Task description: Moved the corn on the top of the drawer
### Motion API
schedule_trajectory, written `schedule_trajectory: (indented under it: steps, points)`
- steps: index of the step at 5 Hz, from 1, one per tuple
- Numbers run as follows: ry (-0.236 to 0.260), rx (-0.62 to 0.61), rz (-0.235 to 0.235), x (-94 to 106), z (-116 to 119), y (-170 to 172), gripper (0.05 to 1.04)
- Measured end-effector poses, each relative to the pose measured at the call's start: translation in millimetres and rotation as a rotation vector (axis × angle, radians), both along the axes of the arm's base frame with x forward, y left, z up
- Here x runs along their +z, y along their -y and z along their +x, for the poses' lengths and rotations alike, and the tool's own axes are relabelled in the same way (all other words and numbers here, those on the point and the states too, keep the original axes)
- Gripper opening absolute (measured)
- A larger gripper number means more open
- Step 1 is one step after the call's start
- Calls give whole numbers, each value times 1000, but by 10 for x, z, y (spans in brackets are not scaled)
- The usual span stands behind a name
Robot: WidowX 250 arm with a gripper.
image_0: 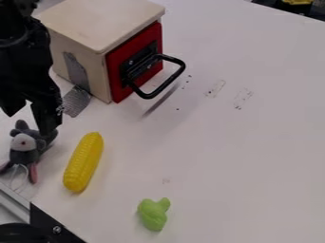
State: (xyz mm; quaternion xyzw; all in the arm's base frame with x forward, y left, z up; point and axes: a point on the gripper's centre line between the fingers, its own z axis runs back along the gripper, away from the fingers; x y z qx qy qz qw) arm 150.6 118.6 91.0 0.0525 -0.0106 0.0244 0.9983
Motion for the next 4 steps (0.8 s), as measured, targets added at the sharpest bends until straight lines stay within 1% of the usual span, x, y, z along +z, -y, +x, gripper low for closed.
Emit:
schedule_trajectory:
  steps: [1, 2, 3, 4]
  points:
    - [-13, 2, -11, -40, -25, 20, 999]
    - [-17, 86, -59, -252, -43, 196, 999]
    - [-38, 166, -87, -447, -9, 353, 999]
    - [-50, 209, -91, -648, 52, 432, 999]
